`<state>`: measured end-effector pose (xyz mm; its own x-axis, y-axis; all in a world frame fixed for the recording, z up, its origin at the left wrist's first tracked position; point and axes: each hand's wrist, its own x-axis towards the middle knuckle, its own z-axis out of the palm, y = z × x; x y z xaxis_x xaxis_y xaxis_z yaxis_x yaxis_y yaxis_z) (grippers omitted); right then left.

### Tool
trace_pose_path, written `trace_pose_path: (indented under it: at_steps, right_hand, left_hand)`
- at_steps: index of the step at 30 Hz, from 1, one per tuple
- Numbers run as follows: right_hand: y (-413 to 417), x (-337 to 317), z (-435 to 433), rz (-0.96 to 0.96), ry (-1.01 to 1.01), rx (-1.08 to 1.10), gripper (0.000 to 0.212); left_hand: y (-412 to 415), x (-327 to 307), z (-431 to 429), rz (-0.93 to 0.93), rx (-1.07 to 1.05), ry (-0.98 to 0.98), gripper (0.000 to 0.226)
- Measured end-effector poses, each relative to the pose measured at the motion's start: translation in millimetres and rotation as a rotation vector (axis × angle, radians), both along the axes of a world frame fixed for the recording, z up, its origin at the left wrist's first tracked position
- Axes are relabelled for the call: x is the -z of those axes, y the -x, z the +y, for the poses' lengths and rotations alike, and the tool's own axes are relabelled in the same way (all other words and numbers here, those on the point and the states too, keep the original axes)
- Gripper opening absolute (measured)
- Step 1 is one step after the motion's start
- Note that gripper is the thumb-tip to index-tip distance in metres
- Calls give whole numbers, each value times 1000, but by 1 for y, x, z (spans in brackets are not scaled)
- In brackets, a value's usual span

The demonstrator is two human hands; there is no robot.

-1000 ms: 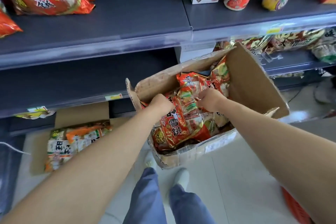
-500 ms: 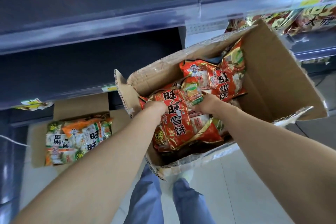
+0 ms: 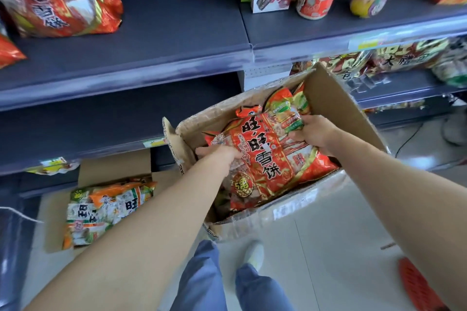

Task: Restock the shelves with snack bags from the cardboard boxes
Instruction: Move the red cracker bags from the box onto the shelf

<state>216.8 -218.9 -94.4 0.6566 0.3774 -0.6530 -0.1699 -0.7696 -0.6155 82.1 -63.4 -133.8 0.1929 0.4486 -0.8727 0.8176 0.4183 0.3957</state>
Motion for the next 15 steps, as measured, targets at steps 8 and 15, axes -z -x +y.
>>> trace_pose_path:
  at_steps: [8, 15]
  right_hand:
    - [-1, -78, -14, -39, -146, 124, 28]
    - [-4, -139, 13, -163, -241, 168, 9]
  left_hand:
    - [-5, -90, -19, -192, 111, -59, 51]
    - [-8, -139, 4, -337, -53, -251, 49]
